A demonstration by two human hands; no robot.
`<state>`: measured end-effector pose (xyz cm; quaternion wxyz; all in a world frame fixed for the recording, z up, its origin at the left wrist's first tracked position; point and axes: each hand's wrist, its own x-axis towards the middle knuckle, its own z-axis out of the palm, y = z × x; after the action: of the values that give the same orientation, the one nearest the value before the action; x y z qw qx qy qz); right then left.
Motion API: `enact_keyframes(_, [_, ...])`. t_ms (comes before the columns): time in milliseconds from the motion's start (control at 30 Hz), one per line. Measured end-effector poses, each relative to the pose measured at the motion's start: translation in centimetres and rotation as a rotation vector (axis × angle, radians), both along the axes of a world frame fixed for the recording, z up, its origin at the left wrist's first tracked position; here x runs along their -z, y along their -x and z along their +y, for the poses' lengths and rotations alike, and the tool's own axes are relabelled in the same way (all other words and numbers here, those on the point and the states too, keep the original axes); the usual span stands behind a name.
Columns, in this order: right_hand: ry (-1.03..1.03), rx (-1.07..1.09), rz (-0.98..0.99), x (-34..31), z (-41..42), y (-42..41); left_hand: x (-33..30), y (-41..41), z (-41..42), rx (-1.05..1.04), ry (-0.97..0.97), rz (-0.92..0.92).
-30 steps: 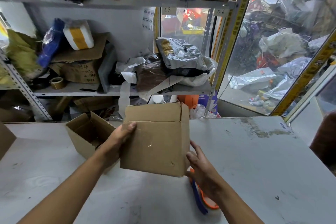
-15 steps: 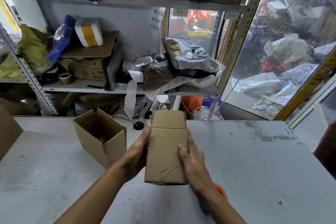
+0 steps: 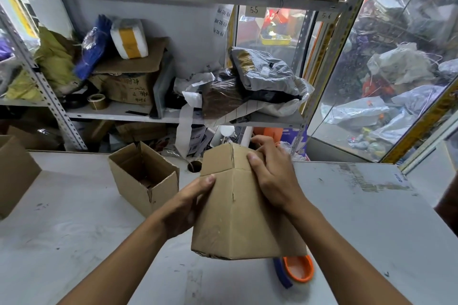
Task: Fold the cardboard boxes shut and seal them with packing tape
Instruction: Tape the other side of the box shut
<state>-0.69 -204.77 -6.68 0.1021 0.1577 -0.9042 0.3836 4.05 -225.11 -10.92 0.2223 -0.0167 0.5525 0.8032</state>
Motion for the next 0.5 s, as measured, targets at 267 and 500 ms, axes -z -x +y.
enact_keyframes(267, [-0.222, -0.031, 0.08, -1.8, -1.0, 0.1, -2.6, 2.4, -1.5, -0.063, 0.494, 0.491])
enact_keyframes(500, [-0.106, 0.008, 0.022, -2.7, -2.0, 0.1, -5.3, 2.2, 1.0, -0.377, 0.682, 0.835])
